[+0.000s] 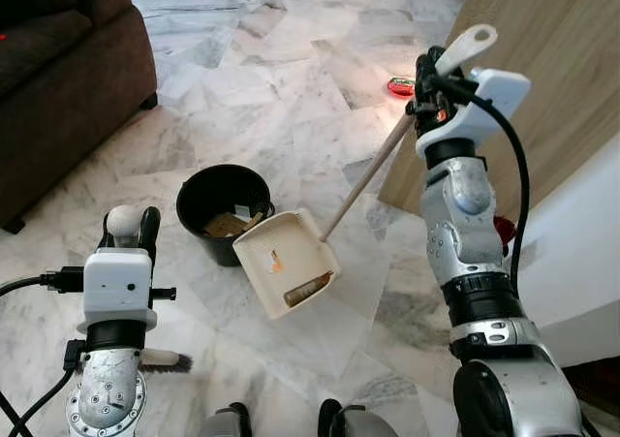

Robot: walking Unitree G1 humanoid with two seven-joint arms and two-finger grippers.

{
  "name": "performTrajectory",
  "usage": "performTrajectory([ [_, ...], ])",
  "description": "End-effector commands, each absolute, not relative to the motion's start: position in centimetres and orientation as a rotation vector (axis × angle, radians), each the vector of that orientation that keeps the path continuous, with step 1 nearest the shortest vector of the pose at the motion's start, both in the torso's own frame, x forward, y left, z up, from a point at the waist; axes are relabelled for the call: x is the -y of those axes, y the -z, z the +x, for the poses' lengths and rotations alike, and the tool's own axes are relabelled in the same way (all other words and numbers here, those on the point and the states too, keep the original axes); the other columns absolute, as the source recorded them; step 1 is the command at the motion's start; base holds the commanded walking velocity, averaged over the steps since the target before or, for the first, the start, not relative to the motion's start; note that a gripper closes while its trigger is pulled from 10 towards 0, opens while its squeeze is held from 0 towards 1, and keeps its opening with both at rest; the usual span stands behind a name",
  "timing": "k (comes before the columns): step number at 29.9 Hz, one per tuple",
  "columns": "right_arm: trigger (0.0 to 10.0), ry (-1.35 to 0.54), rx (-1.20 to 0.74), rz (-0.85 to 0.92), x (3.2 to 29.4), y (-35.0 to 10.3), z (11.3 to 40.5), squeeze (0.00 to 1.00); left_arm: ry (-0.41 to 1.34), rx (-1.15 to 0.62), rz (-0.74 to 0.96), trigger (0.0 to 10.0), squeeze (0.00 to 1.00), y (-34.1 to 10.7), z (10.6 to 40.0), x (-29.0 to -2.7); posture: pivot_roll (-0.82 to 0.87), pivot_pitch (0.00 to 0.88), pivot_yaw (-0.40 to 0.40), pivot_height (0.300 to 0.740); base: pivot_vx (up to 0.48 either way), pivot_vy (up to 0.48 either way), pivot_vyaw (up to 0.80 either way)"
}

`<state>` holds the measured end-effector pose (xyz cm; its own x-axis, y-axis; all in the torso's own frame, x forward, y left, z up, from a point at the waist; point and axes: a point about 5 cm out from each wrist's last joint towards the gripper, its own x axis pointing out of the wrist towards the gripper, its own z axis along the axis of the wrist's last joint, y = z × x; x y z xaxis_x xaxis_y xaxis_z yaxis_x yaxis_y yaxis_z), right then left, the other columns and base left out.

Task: Sweep floor

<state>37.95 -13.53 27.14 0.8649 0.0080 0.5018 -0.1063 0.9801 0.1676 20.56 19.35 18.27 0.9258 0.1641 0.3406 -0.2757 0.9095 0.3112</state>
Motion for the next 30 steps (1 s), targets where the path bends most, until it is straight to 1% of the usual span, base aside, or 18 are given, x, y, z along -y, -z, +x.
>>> performTrajectory([
  [1, 10.0, -0.051, 0.698, 0.261, 13.9, -31.4, 37.0, 0.00, -0.222, 0.341, 0.383, 10.0, 0.00, -18.7, 20.6, -19.3, 0.11, 0.209, -0.048, 0.740, 0.000, 0.000, 0.00],
  [9, 10.0, -0.055, 0.762, 0.285, 13.9, -33.6, 36.6, 0.00, -0.220, 0.340, 0.384, 10.0, 0.00, -18.7, 20.6, -19.4, 0.11, 0.202, -0.046, 0.740, 0.000, 0.000, 0.00],
  [12, 10.0, -0.054, 0.770, 0.309, 14.0, -34.1, 36.6, 0.00, -0.219, 0.341, 0.384, 10.0, 0.00, -18.7, 20.7, -19.4, 0.11, 0.200, -0.045, 0.740, 0.000, 0.000, 0.00],
  [13, 10.0, -0.060, 0.775, 0.359, 14.0, -34.5, 36.5, 0.00, -0.221, 0.340, 0.385, 10.0, 0.00, -18.7, 20.7, -19.4, 0.11, 0.200, -0.046, 0.740, 0.000, 0.000, 0.00],
  [14, 10.0, -0.060, 0.775, 0.359, 14.0, -34.5, 36.5, 0.00, -0.221, 0.340, 0.385, 10.0, 0.00, -18.7, 20.7, -19.4, 0.11, 0.200, -0.046, 0.740, 0.000, 0.000, 0.00],
  [15, 10.0, -0.066, 0.779, 0.372, 13.9, -34.7, 36.4, 0.00, -0.221, 0.340, 0.385, 10.0, 0.00, -18.7, 20.7, -19.4, 0.11, 0.200, -0.046, 0.740, 0.000, 0.000, 0.00],
  [17, 10.0, -0.121, 0.792, 0.372, 12.9, -35.2, 36.1, 0.00, -0.224, 0.337, 0.385, 10.0, 0.00, -18.7, 20.7, -19.5, 0.11, 0.205, -0.047, 0.740, 0.000, 0.000, 0.00],
  [22, 10.0, -0.165, 0.779, 0.372, 12.0, -35.0, 36.0, 0.00, -0.227, 0.332, 0.384, 10.0, 0.00, -18.6, 20.6, -19.5, 0.11, 0.213, -0.050, 0.740, 0.000, 0.000, 0.00],
  [30, 10.0, -0.204, 0.753, 0.375, 11.5, -34.4, 36.0, 0.00, -0.231, 0.329, 0.385, 10.0, 0.00, -18.6, 20.6, -19.5, 0.11, 0.216, -0.050, 0.740, 0.000, 0.000, 0.00],
])
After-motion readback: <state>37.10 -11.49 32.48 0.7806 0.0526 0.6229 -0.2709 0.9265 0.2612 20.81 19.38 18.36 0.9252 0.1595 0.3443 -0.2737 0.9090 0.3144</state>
